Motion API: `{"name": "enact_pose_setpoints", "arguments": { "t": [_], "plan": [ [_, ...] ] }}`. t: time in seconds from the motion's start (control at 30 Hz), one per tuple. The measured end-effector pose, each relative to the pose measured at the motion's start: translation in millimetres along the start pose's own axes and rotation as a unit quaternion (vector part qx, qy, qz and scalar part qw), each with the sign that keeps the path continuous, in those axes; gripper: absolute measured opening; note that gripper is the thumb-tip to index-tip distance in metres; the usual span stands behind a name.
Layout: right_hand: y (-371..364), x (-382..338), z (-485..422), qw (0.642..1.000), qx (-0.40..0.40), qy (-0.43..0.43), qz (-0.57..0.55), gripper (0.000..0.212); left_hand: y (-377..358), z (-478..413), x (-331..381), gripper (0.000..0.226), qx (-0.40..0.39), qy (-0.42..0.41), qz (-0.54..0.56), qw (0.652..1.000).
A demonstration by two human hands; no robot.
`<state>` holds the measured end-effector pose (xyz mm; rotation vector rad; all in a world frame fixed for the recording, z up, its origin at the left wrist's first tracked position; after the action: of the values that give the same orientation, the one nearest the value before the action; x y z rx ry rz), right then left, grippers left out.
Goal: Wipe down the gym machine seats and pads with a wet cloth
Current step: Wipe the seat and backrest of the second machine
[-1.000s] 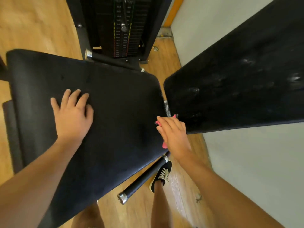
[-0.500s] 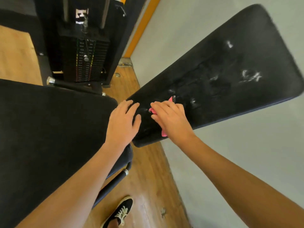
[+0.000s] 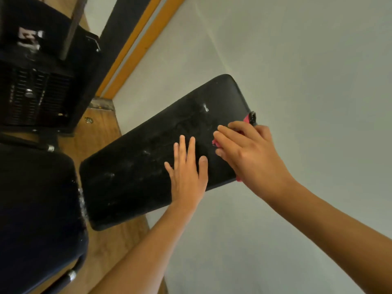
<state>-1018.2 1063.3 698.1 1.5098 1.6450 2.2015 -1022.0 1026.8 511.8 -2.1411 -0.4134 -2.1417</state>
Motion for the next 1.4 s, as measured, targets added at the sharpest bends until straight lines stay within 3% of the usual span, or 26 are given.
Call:
{"name": "enact_pose_setpoints", "arguments": {
  "t": [0.2, 0.47, 0.73, 0.9, 1.03, 1.23, 1.4],
  "plan": [
    [-21.4, 45.8, 18.5, 0.994, -0.069, 0.038, 0.081, 0.035, -27.9, -3.3, -7.8, 0.061, 0.062, 0.003, -0.046, 0.997],
    [-40.9, 53.1, 8.1, 0.99, -0.111, 0.017, 0.086, 0.049, -34.9, -6.3, -12.8, 0.059, 0.083, -0.017, -0.035, 0.996],
    [-63.8, 56.1, -88.8, 0.991, -0.102, -0.023, 0.088, 0.049, -34.7, -8.1, -13.9, 0.058, 0.083, -0.018, -0.025, 0.996],
    [-75.8, 67.6, -159.5, 0.986, -0.138, -0.058, 0.074, 0.051, -34.9, -8.1, -13.7, 0.057, 0.09, -0.023, -0.011, 0.996],
    [-68.7, 58.6, -112.6, 0.99, -0.11, -0.043, 0.079, 0.052, -34.5, -8.1, -14.7, 0.057, 0.078, -0.019, -0.001, 0.997],
    [-43.8, 22.0, 26.0, 0.988, -0.133, -0.003, 0.073, 0.058, -31.5, -6.4, -16.0, 0.058, 0.059, -0.014, -0.007, 0.998],
    [-47.6, 19.3, 32.0, 0.985, -0.146, -0.01, 0.087, 0.055, -21.4, -10.3, -32.9, 0.055, 0.041, -0.032, 0.034, 0.998]
  ]
}}
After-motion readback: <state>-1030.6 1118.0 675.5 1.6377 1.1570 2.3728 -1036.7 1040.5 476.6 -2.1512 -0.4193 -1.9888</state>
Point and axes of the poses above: each hand's wrist, its own z-axis away from the middle knuckle, its own y-axis out of the back of the hand, x = y × z, the point moved 1 cm from there along -z, towards the middle knuckle
